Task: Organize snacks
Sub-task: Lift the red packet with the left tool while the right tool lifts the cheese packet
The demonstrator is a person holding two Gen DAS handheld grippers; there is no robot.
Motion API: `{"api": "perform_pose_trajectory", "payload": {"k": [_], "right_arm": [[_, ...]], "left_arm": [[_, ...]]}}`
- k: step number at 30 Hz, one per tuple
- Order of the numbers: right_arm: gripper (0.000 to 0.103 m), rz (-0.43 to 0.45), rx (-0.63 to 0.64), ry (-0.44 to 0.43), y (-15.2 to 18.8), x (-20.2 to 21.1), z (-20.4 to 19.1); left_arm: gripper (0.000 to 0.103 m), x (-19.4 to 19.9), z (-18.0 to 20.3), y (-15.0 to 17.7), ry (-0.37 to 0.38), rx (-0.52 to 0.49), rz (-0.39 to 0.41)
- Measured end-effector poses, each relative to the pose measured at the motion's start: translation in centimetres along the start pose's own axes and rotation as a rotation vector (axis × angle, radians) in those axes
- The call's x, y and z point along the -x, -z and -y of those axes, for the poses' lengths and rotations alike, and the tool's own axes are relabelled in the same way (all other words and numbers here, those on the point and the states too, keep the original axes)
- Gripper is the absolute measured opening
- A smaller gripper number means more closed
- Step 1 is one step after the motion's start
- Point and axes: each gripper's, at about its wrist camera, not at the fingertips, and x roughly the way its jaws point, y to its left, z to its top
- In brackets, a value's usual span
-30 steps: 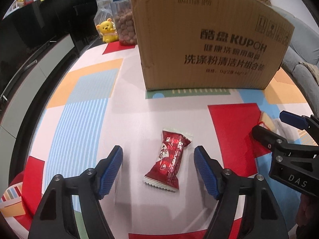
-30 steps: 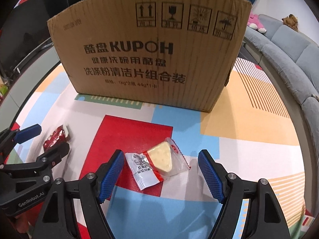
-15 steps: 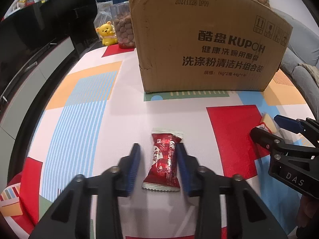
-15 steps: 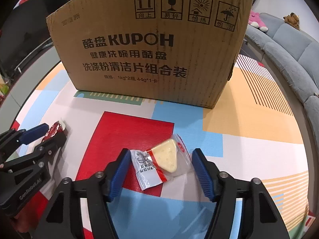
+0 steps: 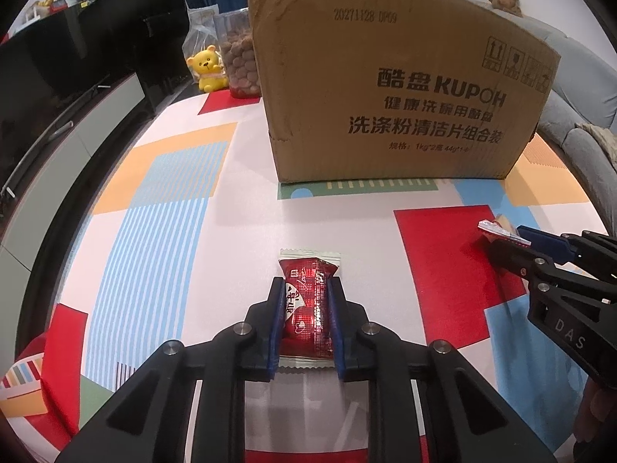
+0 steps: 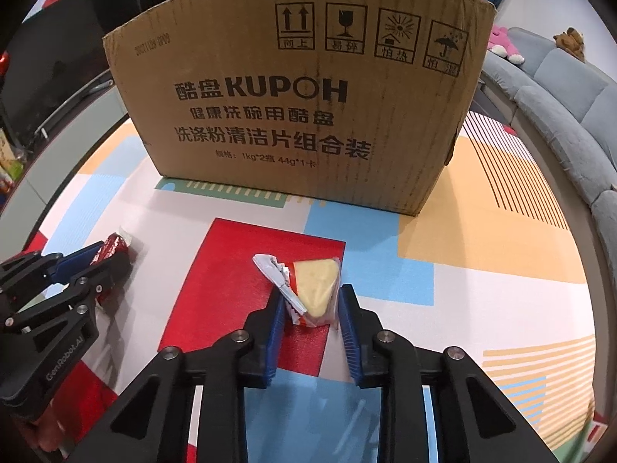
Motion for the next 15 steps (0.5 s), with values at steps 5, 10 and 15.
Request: {"api": "perform_pose_trajectory", "payload": {"k": [5, 10, 15], "right_arm": [[0.027, 0.021, -0.001, -0.002, -0.5, 0.6, 0.3], [0.027, 0.047, 0.004, -0.003, -1.1, 2.0, 0.2], [0.027, 0.073, 0.008, -0.001, -1.7, 3.1, 0.0]], "left_arm": [[0.022, 0.5, -0.1, -0.1, 0.0, 0.004, 0.01], [0.022, 1.4, -0.1, -0.2, -0.001, 0.014, 0.024], [0.022, 2.8, -0.3, -0.5, -0.003, 0.025, 0.049]]}}
